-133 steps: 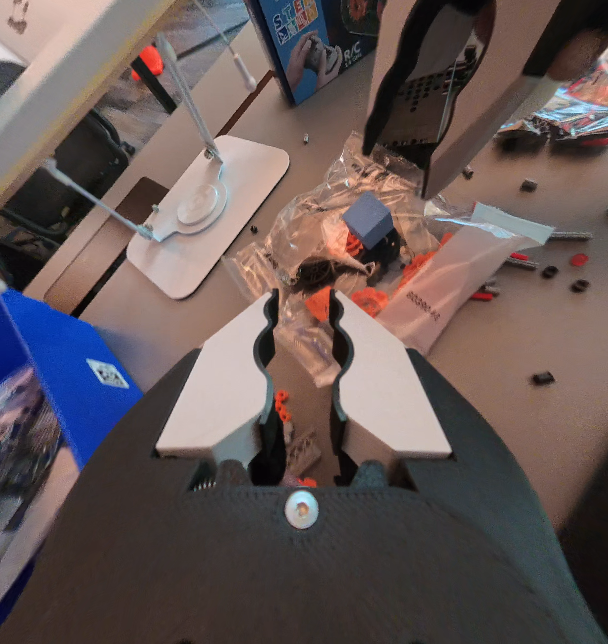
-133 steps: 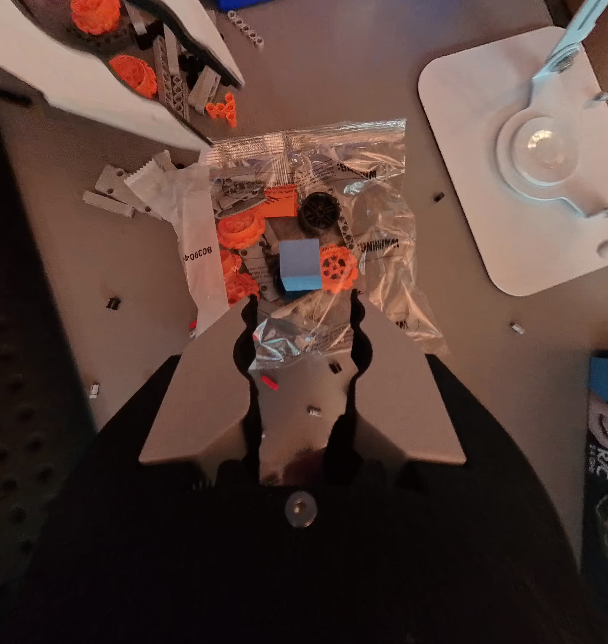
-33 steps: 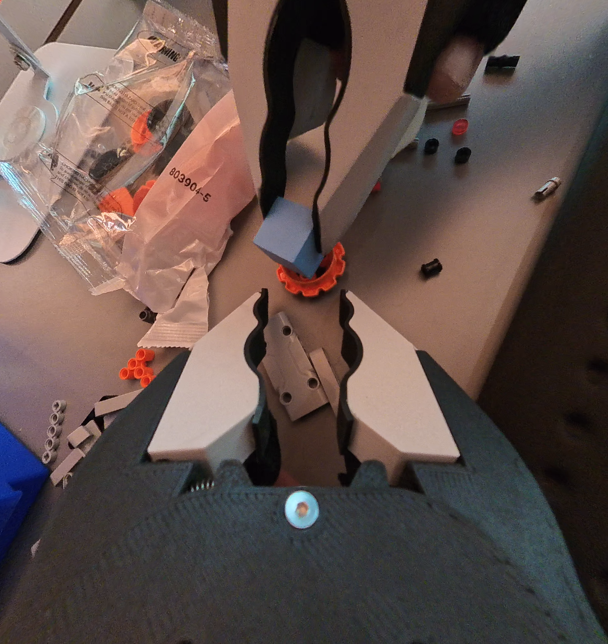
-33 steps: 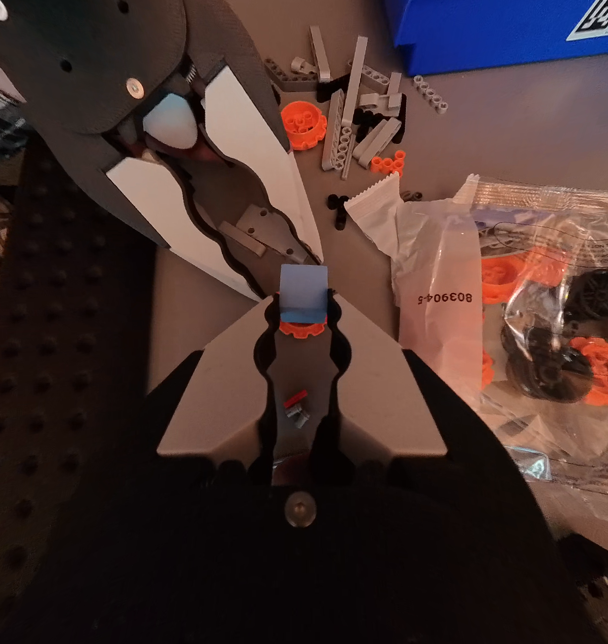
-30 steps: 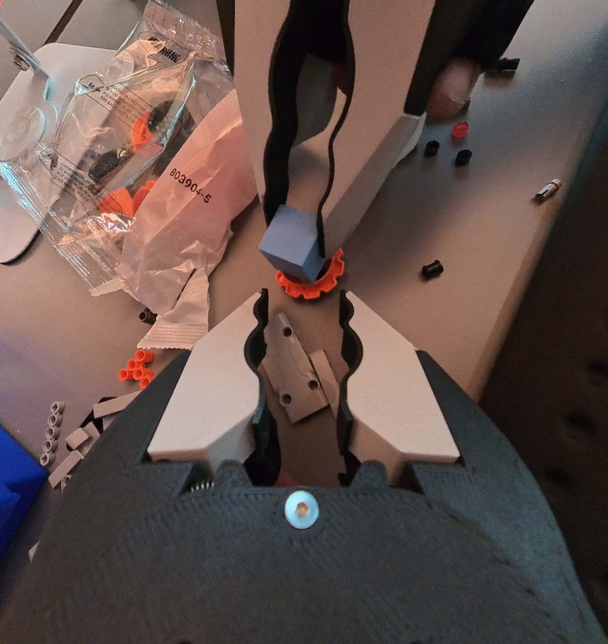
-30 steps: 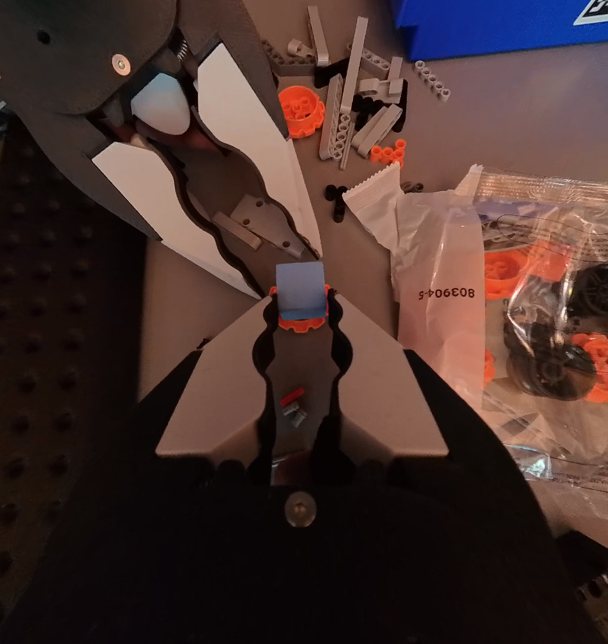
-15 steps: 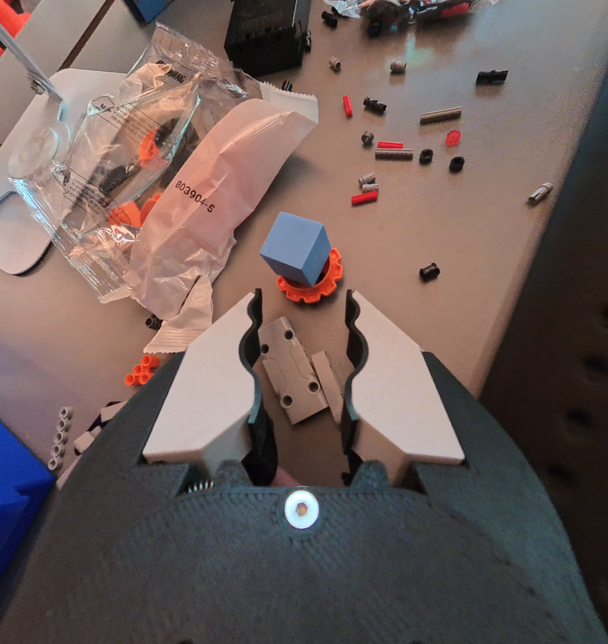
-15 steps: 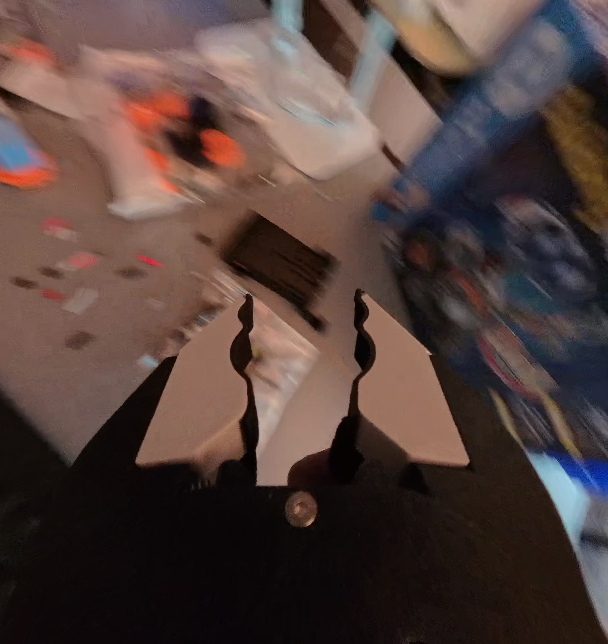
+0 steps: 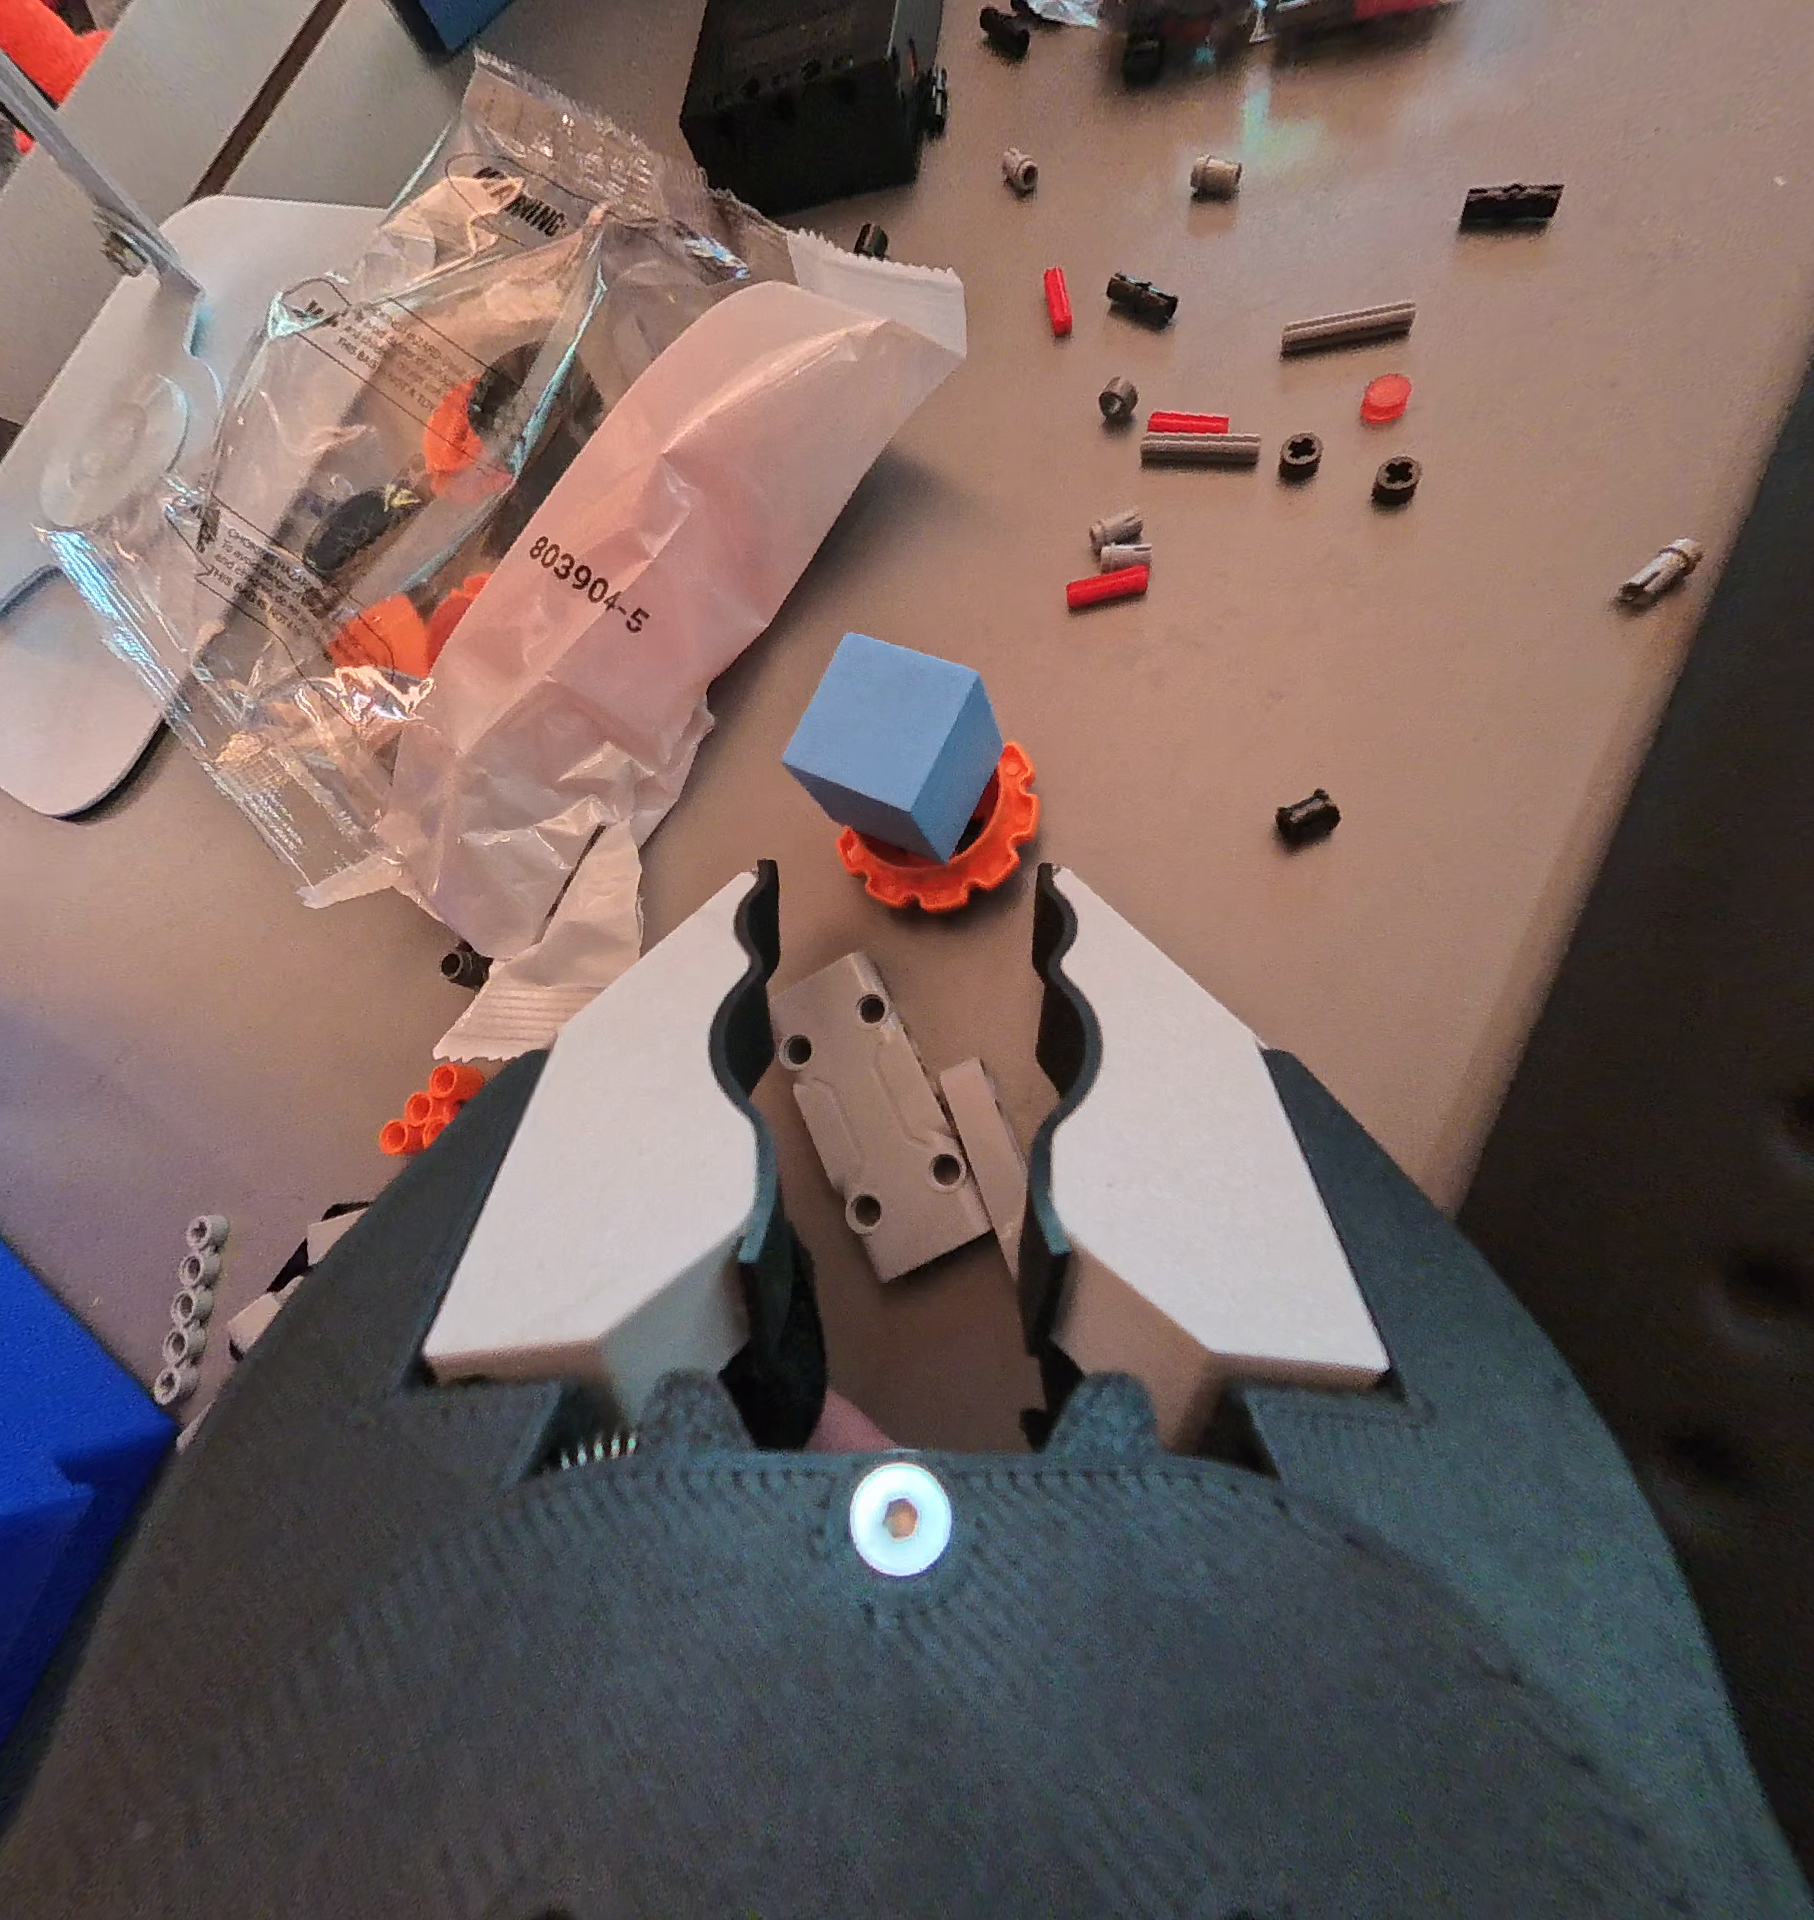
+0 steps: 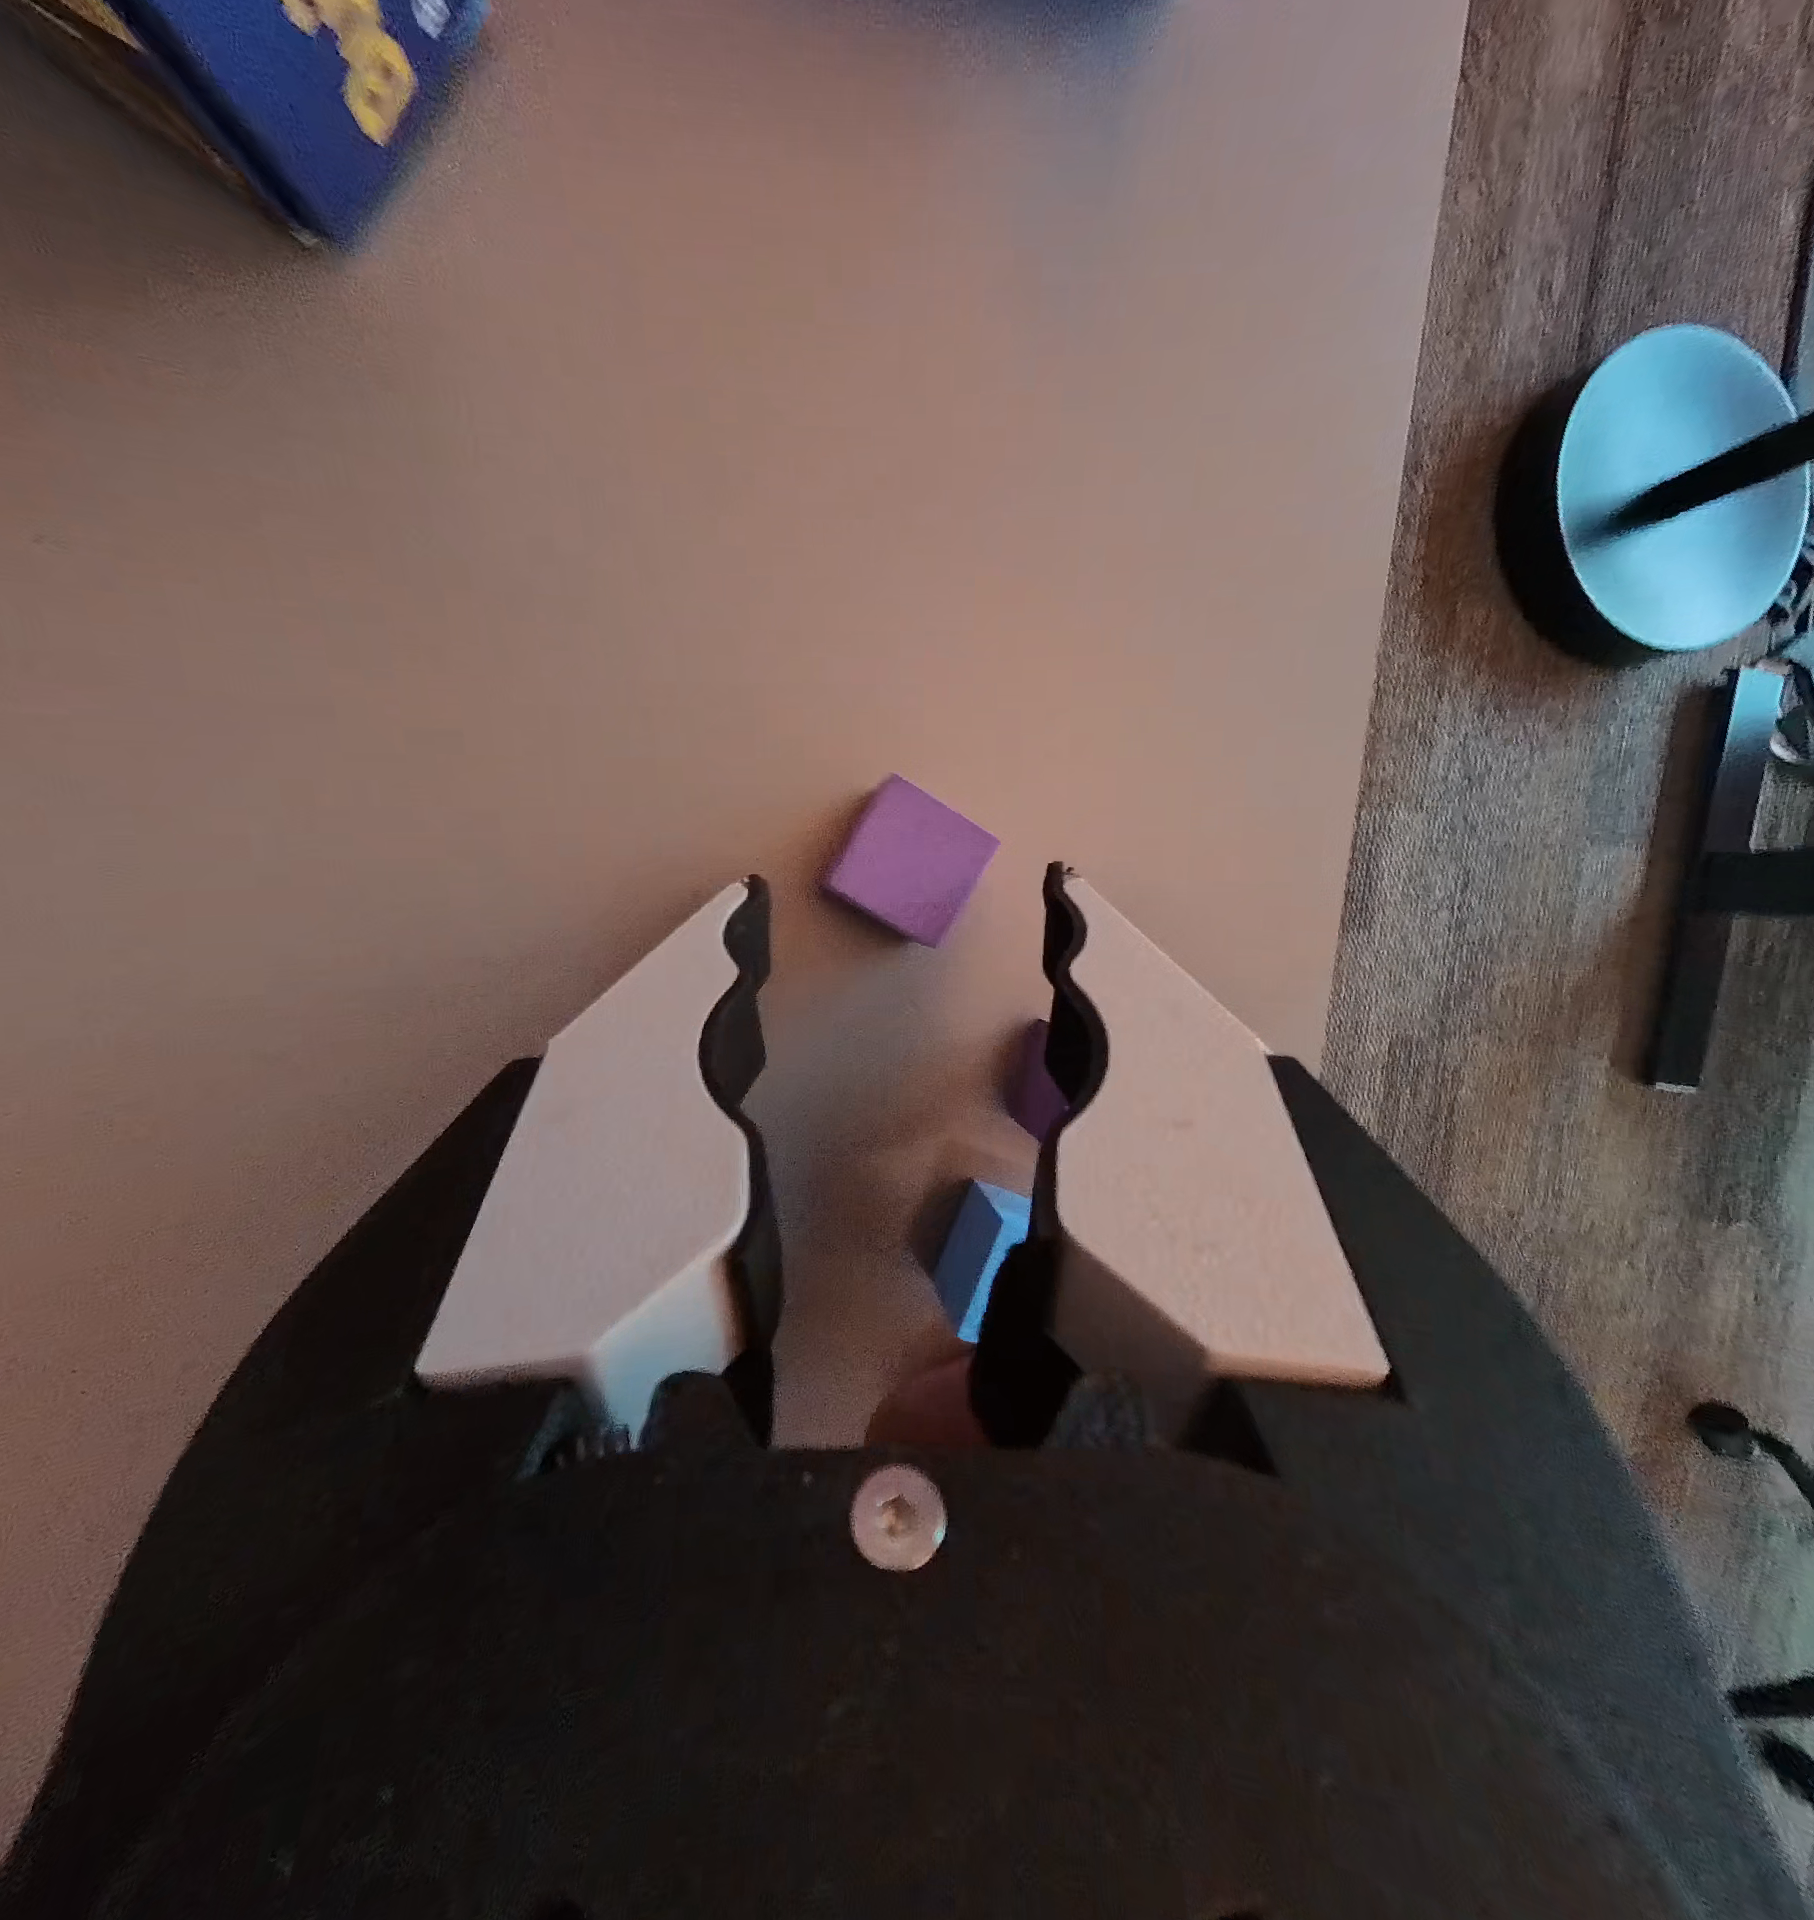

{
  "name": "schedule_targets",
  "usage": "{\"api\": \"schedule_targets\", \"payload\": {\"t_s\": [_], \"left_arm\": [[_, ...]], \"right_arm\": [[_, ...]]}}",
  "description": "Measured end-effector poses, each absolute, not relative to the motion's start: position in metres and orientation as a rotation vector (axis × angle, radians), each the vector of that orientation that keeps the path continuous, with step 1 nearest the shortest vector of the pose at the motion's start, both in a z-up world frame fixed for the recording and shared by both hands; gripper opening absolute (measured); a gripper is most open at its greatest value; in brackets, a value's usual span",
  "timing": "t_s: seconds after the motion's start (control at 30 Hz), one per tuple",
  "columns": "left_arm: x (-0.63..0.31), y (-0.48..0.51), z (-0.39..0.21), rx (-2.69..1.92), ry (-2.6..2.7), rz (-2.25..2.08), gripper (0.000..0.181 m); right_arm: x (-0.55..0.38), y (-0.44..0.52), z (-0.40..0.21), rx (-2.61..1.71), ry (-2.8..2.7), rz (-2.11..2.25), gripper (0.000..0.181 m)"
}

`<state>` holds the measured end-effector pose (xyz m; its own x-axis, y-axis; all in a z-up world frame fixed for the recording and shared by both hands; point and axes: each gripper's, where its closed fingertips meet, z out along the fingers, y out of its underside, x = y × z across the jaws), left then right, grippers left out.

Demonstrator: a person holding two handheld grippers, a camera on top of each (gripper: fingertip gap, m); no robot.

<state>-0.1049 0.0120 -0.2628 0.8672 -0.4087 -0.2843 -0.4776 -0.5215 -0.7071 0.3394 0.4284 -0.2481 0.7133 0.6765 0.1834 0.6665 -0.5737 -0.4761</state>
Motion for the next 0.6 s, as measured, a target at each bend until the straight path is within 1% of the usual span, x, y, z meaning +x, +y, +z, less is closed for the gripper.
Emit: {"api": "schedule_targets", "payload": {"t_s": [0.07, 0.1, 0.23, 0.3, 0.4, 0.47, 0.53, 0.6], "left_arm": [[-0.104, 0.013, -0.263, -2.185, 0.637, 0.092, 0.048], [-0.103, 0.013, -0.263, -2.184, 0.637, 0.087, 0.048], [-0.104, 0.014, -0.262, -2.178, 0.633, 0.09, 0.048], [-0.104, 0.015, -0.261, -2.172, 0.626, 0.076, 0.048], [-0.105, 0.016, -0.26, -2.172, 0.623, 0.084, 0.048], [-0.106, 0.016, -0.26, -2.169, 0.622, 0.096, 0.048], [-0.107, 0.015, -0.259, -2.165, 0.614, 0.095, 0.048], [-0.107, 0.015, -0.258, -2.16, 0.603, 0.084, 0.048]], "right_arm": [[0.343, 0.432, -0.257, -2.416, -1.008, 0.021, 0.041], [0.339, 0.433, -0.259, -2.4, -1.002, 0.062, 0.031], [0.325, 0.429, -0.252, -2.336, -1.017, 0.138, 0.03], [0.298, 0.41, -0.231, -2.252, -1.093, 0.205, 0.03], [0.218, 0.351, -0.182, -2.013, -1.306, 0.36, 0.03], [0.148, 0.29, -0.151, -1.811, -1.469, 0.519, 0.03], [0.084, 0.224, -0.136, -1.629, -1.647, 0.637, 0.03], [0.031, 0.162, -0.133, -1.472, -1.824, 0.725, 0.03]]}}
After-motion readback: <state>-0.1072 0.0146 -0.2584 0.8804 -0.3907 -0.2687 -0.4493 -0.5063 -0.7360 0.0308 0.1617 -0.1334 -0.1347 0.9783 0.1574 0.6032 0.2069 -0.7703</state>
